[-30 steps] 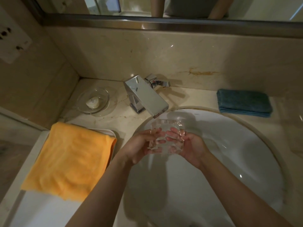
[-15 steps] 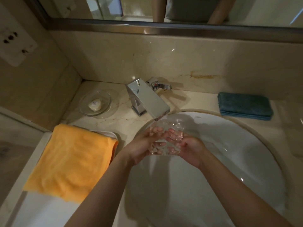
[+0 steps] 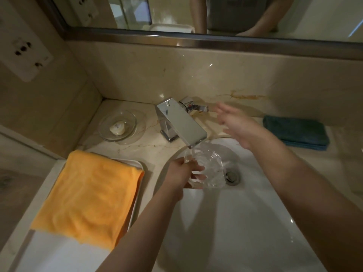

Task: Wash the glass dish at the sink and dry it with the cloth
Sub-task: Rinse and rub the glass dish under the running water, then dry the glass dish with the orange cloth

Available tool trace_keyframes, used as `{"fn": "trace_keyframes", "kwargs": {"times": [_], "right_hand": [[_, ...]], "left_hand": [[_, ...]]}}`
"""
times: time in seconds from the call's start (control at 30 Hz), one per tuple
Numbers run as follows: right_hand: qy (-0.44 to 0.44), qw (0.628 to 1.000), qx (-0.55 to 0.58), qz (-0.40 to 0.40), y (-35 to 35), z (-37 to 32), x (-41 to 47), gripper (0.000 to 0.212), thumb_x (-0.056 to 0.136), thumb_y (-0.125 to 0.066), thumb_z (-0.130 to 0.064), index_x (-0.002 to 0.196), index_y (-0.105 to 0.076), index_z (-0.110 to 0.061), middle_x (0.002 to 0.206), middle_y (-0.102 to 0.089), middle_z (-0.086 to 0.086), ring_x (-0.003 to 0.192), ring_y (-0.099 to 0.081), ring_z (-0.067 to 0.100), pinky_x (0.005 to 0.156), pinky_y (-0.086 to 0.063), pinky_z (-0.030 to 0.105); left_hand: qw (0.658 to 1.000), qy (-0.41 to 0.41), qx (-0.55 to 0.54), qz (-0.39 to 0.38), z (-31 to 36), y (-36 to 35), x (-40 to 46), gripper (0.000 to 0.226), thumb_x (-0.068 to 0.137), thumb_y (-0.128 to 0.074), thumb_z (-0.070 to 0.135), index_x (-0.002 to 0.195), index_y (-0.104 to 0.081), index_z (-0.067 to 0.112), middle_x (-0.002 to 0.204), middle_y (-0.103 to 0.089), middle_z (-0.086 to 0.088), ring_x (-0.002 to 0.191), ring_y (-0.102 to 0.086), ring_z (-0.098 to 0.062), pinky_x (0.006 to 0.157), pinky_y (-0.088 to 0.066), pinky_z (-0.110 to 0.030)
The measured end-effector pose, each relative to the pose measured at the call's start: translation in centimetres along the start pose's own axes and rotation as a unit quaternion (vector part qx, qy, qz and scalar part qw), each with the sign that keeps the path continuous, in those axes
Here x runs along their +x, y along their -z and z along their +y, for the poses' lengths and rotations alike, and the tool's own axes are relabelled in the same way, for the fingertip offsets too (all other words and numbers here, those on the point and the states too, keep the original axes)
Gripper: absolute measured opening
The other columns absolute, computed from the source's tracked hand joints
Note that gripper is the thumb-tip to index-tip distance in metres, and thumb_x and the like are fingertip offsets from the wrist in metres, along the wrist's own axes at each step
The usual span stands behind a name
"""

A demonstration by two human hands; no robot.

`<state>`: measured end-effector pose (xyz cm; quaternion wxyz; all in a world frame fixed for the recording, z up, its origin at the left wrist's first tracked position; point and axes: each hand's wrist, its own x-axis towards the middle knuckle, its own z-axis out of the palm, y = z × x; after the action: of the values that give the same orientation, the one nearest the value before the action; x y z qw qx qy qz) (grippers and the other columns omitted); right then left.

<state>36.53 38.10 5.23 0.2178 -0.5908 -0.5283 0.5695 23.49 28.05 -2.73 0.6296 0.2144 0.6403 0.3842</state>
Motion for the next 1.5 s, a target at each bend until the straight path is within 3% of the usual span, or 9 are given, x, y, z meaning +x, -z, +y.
{"fn": "trace_keyframes", "kwargs": {"times": [0.2, 0.3, 0.43, 0.73, 0.9, 1.07, 1.17, 1.33, 1.5], "right_hand": [[0.044, 0.999, -0.005, -0.018, -1.7, -2.7, 1.9, 0.052, 0.089, -0.037, 0.005, 0.138, -0.041, -0.014, 0.141, -0.048, -0.004, 0.132, -0.039, 0.013, 0.102, -0.027, 0.024], [0.053, 0.998, 0.027, 0.006, -2.4, -3.0, 2.3, 0.042, 0.093, -0.043, -0.001, 0.132, -0.048, -0.013, 0.134, -0.056, 0.000, 0.121, -0.049, 0.011, 0.106, -0.030, 0.025], [0.053, 0.996, 0.067, 0.039, -2.7, -3.1, 2.7, 0.036, 0.092, -0.050, -0.006, 0.127, -0.053, -0.008, 0.122, -0.063, 0.004, 0.102, -0.055, 0.007, 0.093, -0.033, 0.021], [0.046, 0.993, 0.100, 0.052, -3.5, -2.0, 2.7, 0.042, 0.087, -0.044, -0.002, 0.129, -0.051, -0.008, 0.135, -0.054, 0.005, 0.126, -0.048, 0.018, 0.113, -0.030, 0.040], [0.056, 0.990, 0.127, 0.028, -3.4, -1.6, 2.0, 0.047, 0.089, -0.040, 0.001, 0.135, -0.043, -0.008, 0.140, -0.050, 0.005, 0.128, -0.045, 0.016, 0.114, -0.026, 0.035], [0.105, 0.986, 0.125, 0.028, -2.9, 0.7, 0.3, 0.046, 0.095, -0.036, -0.009, 0.140, -0.037, -0.020, 0.143, -0.044, -0.006, 0.131, -0.038, 0.009, 0.110, -0.028, 0.028], [0.114, 0.987, 0.094, 0.068, -2.7, 5.0, -1.7, 0.043, 0.097, -0.042, -0.027, 0.139, -0.036, -0.029, 0.131, -0.047, -0.017, 0.118, -0.041, 0.000, 0.087, -0.035, 0.013], [0.021, 0.994, 0.093, 0.043, -3.0, 12.4, -4.6, 0.051, 0.091, -0.053, -0.029, 0.138, -0.035, -0.033, 0.131, -0.047, -0.009, 0.120, -0.043, 0.006, 0.099, -0.038, 0.031], [-0.001, 0.996, 0.070, -0.046, -3.7, 14.9, -5.6, 0.021, 0.087, -0.062, -0.013, 0.107, -0.062, -0.016, 0.100, -0.068, -0.007, 0.082, -0.064, -0.008, 0.078, -0.049, 0.015]], "left_hand": [[0.986, 0.102, -0.107, -0.075, 0.4, 0.4, -0.3, 0.016, 0.093, -0.041, 0.005, 0.087, -0.055, 0.009, 0.076, -0.064, -0.006, 0.055, -0.061, -0.014, 0.042, -0.050, -0.020], [0.978, 0.140, -0.130, -0.086, 0.4, 0.7, -0.3, 0.022, 0.092, -0.041, 0.002, 0.079, -0.058, 0.004, 0.063, -0.069, -0.006, 0.044, -0.063, -0.011, 0.040, -0.051, -0.019], [0.963, 0.195, -0.161, -0.088, 0.4, 1.4, -0.3, 0.017, 0.089, -0.044, -0.002, 0.085, -0.061, 0.001, 0.058, -0.071, -0.006, 0.047, -0.067, -0.014, 0.040, -0.053, -0.020], [0.942, 0.235, -0.225, -0.083, 0.3, 0.6, 0.1, 0.022, 0.089, -0.039, -0.006, 0.079, -0.059, -0.005, 0.058, -0.069, -0.014, 0.046, -0.068, -0.023, 0.042, -0.053, -0.025], [0.947, 0.228, -0.208, -0.086, -0.5, 0.1, 0.1, 0.021, 0.090, -0.039, -0.006, 0.085, -0.059, -0.004, 0.059, -0.070, -0.012, 0.051, -0.067, -0.022, 0.039, -0.054, -0.026], [0.973, 0.152, -0.165, -0.056, -1.5, -0.3, -0.1, 0.015, 0.095, -0.037, 0.001, 0.091, -0.049, 0.010, 0.080, -0.062, -0.008, 0.071, -0.054, -0.023, 0.056, -0.053, -0.033], [0.989, 0.076, -0.121, -0.025, -2.0, 0.0, -0.6, 0.025, 0.093, -0.038, -0.002, 0.101, -0.048, 0.020, 0.096, -0.062, -0.005, 0.077, -0.059, -0.024, 0.064, -0.042, -0.033], [0.999, -0.029, -0.019, -0.031, -2.7, 0.2, -1.4, 0.023, 0.095, -0.044, 0.006, 0.101, -0.051, 0.027, 0.098, -0.065, 0.001, 0.088, -0.061, -0.013, 0.065, -0.039, -0.029], [0.977, -0.169, 0.106, -0.069, -3.3, 0.7, -2.4, 0.026, 0.091, -0.051, 0.001, 0.105, -0.057, 0.022, 0.103, -0.060, 0.013, 0.098, -0.058, -0.005, 0.088, -0.044, -0.026]]}}
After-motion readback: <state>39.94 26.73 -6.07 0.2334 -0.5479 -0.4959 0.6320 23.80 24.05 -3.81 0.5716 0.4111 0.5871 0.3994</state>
